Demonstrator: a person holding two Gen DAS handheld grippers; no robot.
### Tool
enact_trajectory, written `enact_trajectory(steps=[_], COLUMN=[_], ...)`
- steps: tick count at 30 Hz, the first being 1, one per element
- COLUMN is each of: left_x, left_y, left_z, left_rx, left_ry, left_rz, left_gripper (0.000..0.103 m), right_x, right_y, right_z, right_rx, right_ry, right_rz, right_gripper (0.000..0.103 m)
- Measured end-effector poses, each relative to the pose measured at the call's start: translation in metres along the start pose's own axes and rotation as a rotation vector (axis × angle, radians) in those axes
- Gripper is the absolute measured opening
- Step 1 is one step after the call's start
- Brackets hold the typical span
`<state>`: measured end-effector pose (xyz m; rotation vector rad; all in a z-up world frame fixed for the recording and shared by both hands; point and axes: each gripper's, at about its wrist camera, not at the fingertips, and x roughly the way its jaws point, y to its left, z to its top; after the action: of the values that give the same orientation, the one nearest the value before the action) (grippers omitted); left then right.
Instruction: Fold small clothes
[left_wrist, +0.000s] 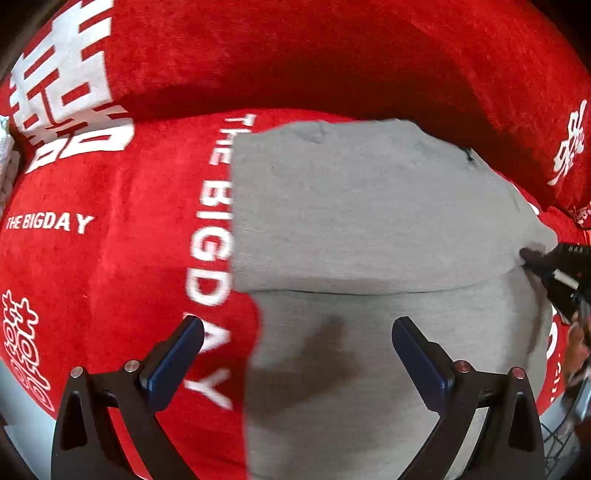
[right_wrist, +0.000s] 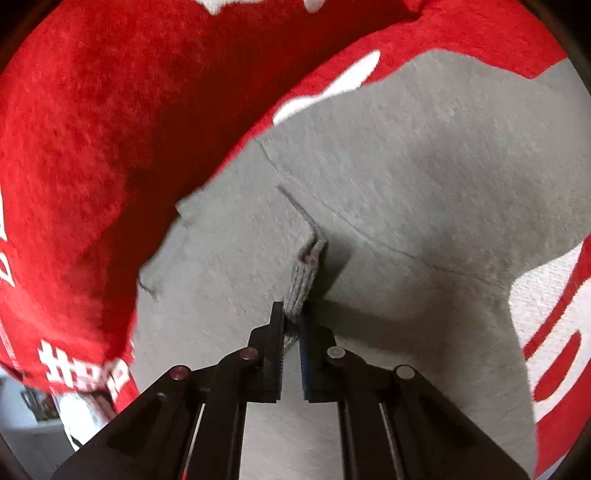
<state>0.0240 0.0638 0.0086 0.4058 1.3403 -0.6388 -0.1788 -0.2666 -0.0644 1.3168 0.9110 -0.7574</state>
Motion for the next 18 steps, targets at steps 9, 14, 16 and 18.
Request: enact_trajectory(steps=[9, 14, 16, 18], left_x=[0.015, 0.022, 0.026, 0.027], left_y=[-0.097, -0.146, -0.164, -0.178], left_z=[0.008, 0.014, 0.013, 0.011], left_rx=[0.059, 0.121, 0.147, 0.17], left_ry=[0.037, 0.055, 0.071, 0.08], left_rz=[-0.031, -0.045, -0.047, -0.047], left_gripper=[0.102, 0.102, 0.102, 0.102], right_x=[-0.028, -0.054, -0.063, -0.073], right_y=[-0.017, -0.066, -0.08, -0.095], right_z=[0.007, 0.01, 0.01, 0.012], right_rx=[-0.161, -0.092, -0.079, -0.058], right_ry=[0.056, 0.108, 0.115, 0.11], right_rz=[-0.092, 0.015, 0.019, 0.013], right_gripper=[0.016, 0.053, 0.059, 0.064])
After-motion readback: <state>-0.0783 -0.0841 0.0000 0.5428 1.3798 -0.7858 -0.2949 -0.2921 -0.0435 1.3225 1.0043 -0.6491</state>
